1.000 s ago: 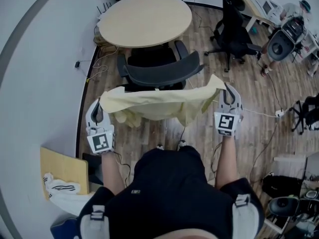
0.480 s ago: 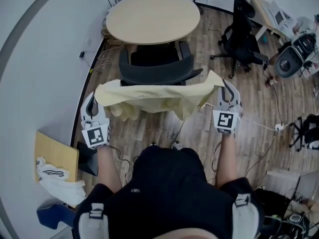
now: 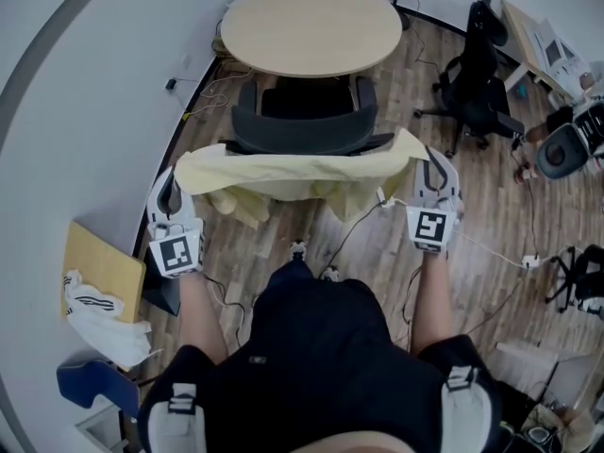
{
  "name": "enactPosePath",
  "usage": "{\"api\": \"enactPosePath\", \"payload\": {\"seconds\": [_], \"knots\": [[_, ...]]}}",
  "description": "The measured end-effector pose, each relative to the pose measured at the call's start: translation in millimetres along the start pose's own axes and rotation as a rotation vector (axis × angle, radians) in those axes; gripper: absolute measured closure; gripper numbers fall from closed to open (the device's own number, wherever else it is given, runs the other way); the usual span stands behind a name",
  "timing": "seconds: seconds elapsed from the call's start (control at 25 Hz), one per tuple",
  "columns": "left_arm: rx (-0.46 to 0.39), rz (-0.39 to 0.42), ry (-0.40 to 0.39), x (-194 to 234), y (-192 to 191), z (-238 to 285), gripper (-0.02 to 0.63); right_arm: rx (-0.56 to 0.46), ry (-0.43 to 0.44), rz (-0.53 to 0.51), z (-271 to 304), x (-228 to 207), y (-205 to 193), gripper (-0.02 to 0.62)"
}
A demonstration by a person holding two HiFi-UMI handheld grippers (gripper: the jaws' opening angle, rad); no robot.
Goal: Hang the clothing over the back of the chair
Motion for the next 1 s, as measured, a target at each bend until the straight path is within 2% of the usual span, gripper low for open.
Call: {"api": "enactPosePath", "payload": {"seconds": [0.36, 1.0], "knots": [[-0.041, -0.005, 0.000, 15.6, -8.9, 50.7, 0.588, -0.010, -0.018, 0.002, 42.2, -10.2, 4.1, 0.591], [-0.073, -0.046, -0.098, 23.4, -53.9, 143.9, 0.586, 0.016, -0.088, 0.001, 105.9, -10.5, -8.3, 0.591]]}}
Point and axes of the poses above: the fingertips, and each gripper's own axes: z forward along the fingers, x to its left, y out of its top, the point moved 4 cm from there along -z, backward along the fingers, and after that the axes turned 13 degrees about -x, right-handed, at the moved point
